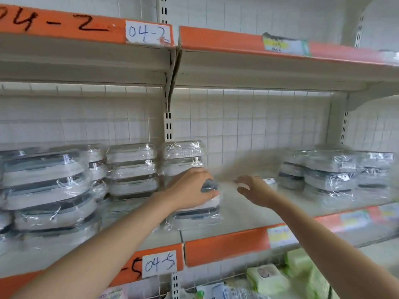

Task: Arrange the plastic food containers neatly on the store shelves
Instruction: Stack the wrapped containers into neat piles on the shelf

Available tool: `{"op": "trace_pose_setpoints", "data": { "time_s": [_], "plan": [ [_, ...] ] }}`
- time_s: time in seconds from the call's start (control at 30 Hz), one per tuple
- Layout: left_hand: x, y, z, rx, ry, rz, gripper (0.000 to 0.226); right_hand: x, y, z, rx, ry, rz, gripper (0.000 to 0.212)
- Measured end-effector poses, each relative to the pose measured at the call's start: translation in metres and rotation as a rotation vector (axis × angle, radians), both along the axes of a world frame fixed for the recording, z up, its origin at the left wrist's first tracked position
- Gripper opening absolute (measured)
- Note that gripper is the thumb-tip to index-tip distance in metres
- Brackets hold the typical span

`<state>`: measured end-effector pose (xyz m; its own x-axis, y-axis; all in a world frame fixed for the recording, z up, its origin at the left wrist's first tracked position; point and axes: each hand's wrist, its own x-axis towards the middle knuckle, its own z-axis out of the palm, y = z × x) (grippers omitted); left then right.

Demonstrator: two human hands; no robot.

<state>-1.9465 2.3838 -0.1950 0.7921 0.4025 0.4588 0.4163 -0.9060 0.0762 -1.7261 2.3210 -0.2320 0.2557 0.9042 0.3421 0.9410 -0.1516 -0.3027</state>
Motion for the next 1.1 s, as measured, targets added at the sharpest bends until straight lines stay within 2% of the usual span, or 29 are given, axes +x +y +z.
{"op": "trace_pose_setpoints", "data": {
  "time_s": [0.13,0.23,0.4,0.6,0.8,0.9,1.0,1.1],
  "plan": [
    [0.015,-0.003,-0.003,0.012,-0.003,0.024,0.026,0.05,-0.002,-0.005,-0.128,-0.046,-0.185,0.052],
    [0.014,-0.003,-0.005,0.015,-0.03,0.029,0.022,0.07,0.003,-0.008,-0.219,-0.026,-0.237,0.062],
    [0.022,-0.015,-0.001,0.063,0.007,0.074,0.022,0.072,0.009,-0.011,-0.216,-0.096,-0.254,0.06],
    [0.081,-0.04,-0.002,0.009,-0.061,-0.127,0.034,0.073,-0.019,0.023,-0.094,-0.14,-0.123,0.047],
    [0.15,-0.04,-0.028,-0.11,0.142,-0.005,0.064,0.12,-0.075,0.052,0.009,-0.286,-0.336,0.055],
    [0.17,-0.033,-0.035,-0.164,0.262,0.116,0.078,0.146,-0.098,0.055,0.008,-0.245,-0.523,0.065],
    [0.176,-0.03,-0.041,-0.142,0.308,0.163,0.075,0.161,-0.106,0.05,-0.034,-0.281,-0.591,0.074],
    [0.171,-0.027,-0.042,-0.14,0.236,0.112,0.062,0.159,-0.103,0.047,0.0,-0.441,-0.589,0.064]
  ]
}}
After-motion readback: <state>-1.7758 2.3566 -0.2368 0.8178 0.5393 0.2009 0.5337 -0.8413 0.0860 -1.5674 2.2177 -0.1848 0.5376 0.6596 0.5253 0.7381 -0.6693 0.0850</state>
